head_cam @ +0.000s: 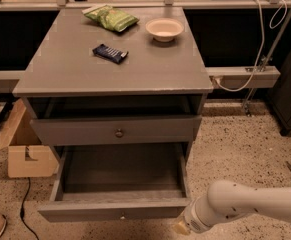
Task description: Close middle drawer
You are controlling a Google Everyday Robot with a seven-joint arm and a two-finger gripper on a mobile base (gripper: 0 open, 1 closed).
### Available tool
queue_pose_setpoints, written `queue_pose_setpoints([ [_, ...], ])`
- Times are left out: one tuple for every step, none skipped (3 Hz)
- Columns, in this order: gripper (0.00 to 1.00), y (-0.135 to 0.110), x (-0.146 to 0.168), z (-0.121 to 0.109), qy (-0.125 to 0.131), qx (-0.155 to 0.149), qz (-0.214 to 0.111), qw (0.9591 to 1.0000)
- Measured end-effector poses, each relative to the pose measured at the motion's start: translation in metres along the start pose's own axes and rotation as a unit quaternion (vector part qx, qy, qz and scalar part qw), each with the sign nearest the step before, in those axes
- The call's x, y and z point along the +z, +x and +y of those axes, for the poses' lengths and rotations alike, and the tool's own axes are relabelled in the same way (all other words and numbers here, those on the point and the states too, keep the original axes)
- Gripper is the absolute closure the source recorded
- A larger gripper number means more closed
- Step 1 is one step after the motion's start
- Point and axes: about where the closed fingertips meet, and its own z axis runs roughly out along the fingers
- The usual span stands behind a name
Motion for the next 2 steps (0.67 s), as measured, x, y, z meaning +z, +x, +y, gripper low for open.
queue_pose_setpoints([
  [1.00, 0.002, 0.038, -0.019, 0.020, 0.027, -0.008, 0.9994],
  [1.00, -0.015, 0.050, -0.040, 0.041, 0.034, -0.030, 0.9981],
])
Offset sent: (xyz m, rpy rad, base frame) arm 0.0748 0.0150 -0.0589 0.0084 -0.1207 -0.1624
